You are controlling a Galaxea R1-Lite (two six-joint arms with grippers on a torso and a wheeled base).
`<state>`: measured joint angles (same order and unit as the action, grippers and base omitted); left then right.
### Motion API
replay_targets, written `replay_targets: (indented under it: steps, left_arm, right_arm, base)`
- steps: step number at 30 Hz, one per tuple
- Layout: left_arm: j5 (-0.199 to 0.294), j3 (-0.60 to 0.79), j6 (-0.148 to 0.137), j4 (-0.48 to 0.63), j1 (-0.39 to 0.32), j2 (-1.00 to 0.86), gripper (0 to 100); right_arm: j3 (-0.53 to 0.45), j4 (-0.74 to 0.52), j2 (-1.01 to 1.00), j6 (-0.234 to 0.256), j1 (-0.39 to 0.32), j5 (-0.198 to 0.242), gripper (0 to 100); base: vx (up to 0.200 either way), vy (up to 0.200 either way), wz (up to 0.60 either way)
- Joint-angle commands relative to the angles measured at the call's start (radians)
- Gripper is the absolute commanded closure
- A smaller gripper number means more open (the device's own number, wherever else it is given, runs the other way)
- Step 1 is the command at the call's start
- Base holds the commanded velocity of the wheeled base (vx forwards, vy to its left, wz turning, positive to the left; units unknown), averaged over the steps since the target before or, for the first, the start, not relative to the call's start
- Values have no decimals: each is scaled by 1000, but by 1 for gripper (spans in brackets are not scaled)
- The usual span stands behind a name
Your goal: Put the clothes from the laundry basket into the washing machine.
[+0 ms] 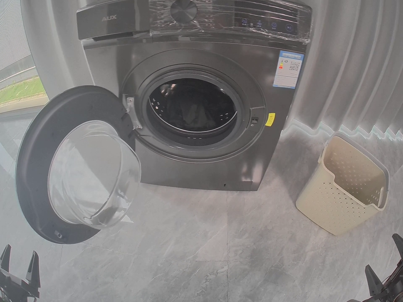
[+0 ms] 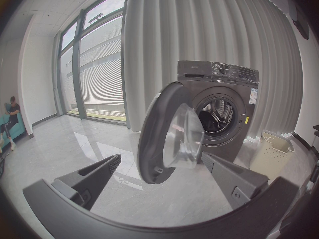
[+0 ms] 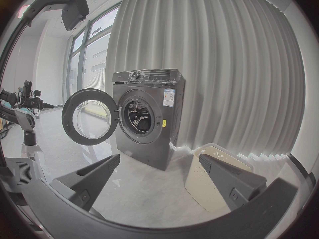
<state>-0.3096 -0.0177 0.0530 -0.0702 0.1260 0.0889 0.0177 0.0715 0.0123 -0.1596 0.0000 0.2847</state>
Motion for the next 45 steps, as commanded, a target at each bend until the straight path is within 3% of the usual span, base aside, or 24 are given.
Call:
replay_targets:
  steps: [1, 17, 29, 34, 45]
  left_arm:
    - [0, 18, 1, 0, 0, 6, 0]
    - [17, 18, 7, 1, 0, 6, 0]
    - [24, 18, 7, 1, 0, 6, 0]
    - [26, 18, 8, 3, 0, 6, 0]
    - [52, 18, 21, 1, 0, 6, 0]
  right_arm:
    - [-18, 1, -5, 3, 0, 1, 0]
    - [-18, 1, -5, 17, 0, 21, 0]
    - [-18, 1, -5, 41, 0, 34, 0]
    - [-18, 1, -5, 45, 0, 34, 0]
    - [-18, 1, -5, 45, 0, 34, 0]
  base:
    - [0, 0, 0]
    - [0, 0, 0]
    - [0, 0, -600]
    - [0, 0, 0]
    - [0, 200, 0]
